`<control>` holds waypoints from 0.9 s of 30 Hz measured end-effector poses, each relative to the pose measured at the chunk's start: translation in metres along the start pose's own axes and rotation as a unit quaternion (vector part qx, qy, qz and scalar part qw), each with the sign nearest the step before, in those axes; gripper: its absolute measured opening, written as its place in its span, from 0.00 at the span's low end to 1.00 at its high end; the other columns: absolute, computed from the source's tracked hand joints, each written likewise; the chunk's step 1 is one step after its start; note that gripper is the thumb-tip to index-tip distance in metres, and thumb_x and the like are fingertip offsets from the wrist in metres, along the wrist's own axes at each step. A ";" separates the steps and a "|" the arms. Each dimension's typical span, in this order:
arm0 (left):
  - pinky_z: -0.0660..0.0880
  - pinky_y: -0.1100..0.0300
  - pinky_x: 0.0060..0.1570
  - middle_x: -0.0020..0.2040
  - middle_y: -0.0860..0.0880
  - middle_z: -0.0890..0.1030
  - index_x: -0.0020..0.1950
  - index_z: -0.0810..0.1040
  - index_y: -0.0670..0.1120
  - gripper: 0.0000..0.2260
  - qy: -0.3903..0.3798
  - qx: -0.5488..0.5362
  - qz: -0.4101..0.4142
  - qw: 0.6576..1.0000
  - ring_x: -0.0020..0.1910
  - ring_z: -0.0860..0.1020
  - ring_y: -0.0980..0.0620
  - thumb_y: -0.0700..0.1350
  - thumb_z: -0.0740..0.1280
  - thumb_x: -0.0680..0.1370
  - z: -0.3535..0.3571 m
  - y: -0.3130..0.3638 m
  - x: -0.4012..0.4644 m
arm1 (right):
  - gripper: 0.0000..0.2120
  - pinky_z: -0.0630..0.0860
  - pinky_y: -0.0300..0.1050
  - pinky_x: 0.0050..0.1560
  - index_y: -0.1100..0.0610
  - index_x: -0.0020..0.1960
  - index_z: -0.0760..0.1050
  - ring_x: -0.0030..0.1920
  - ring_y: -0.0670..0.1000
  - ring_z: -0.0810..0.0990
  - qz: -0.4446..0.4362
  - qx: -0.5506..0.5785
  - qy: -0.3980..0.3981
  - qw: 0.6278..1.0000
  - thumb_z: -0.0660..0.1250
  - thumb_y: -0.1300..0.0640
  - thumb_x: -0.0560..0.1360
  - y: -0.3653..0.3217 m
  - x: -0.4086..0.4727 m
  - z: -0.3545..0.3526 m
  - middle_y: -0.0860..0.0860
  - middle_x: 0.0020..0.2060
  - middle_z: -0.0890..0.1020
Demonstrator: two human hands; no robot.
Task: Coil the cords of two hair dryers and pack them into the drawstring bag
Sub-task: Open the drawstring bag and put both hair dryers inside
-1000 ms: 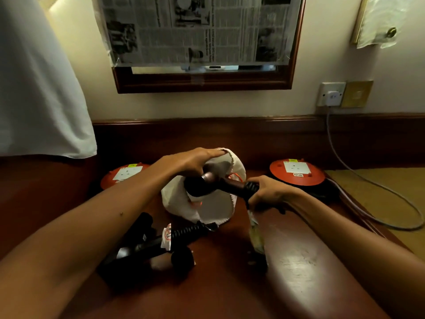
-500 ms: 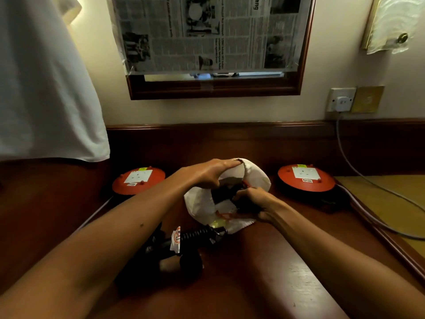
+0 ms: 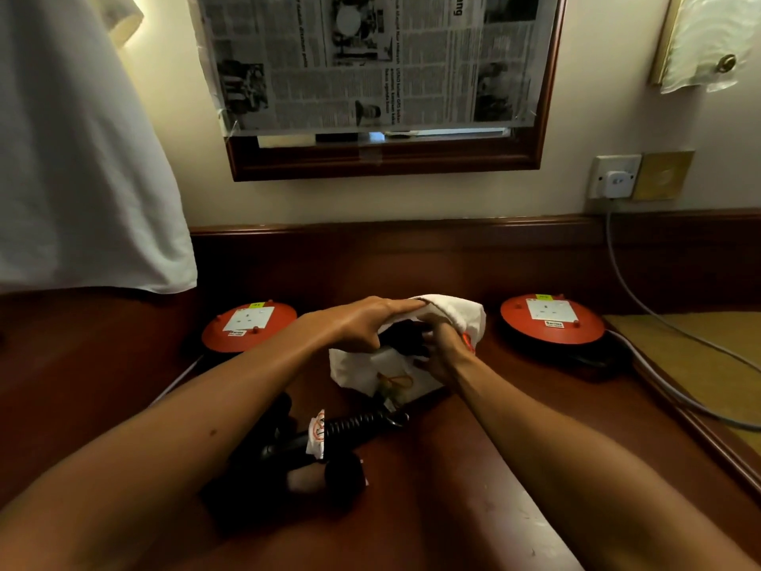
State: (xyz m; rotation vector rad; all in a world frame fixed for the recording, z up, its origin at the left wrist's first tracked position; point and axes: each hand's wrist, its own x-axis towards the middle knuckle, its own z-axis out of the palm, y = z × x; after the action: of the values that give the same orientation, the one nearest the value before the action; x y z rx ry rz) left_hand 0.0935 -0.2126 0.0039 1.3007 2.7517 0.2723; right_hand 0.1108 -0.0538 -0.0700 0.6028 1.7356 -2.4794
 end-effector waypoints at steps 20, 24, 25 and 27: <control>0.73 0.55 0.42 0.68 0.41 0.67 0.71 0.63 0.57 0.37 0.044 0.201 -0.038 0.978 0.61 0.71 0.40 0.28 0.66 0.70 0.032 -0.010 -0.006 | 0.33 0.80 0.53 0.48 0.51 0.75 0.56 0.50 0.57 0.82 -0.369 -0.660 -0.164 0.634 0.69 0.54 0.75 0.062 -0.023 -0.037 0.58 0.56 0.81; 0.75 0.52 0.40 0.54 0.47 0.71 0.51 0.69 0.51 0.22 0.094 0.188 0.043 0.977 0.51 0.73 0.44 0.26 0.65 0.68 0.028 -0.017 -0.006 | 0.35 0.81 0.53 0.45 0.41 0.76 0.52 0.50 0.60 0.81 -0.366 -0.726 -0.168 0.557 0.66 0.54 0.76 0.061 -0.023 -0.025 0.58 0.58 0.78; 0.74 0.55 0.41 0.56 0.46 0.72 0.48 0.69 0.50 0.20 0.103 0.185 0.046 0.976 0.53 0.73 0.44 0.26 0.65 0.68 0.025 -0.015 -0.007 | 0.34 0.80 0.53 0.44 0.39 0.76 0.50 0.49 0.61 0.81 -0.361 -0.752 -0.177 0.523 0.65 0.53 0.77 0.059 -0.021 -0.022 0.59 0.58 0.77; 0.70 0.61 0.45 0.65 0.43 0.71 0.44 0.73 0.47 0.14 0.104 0.197 0.041 0.974 0.62 0.72 0.43 0.27 0.65 0.70 0.019 -0.010 -0.008 | 0.33 0.78 0.54 0.45 0.38 0.76 0.48 0.50 0.62 0.80 -0.345 -0.796 -0.197 0.457 0.62 0.54 0.78 0.053 -0.024 -0.011 0.61 0.57 0.77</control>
State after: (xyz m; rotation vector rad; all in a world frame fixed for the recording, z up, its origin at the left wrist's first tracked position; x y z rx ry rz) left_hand 0.0945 -0.2228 -0.0170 1.5559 3.0421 -0.1533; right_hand 0.1499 -0.0676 -0.1119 -0.8933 3.0065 0.1007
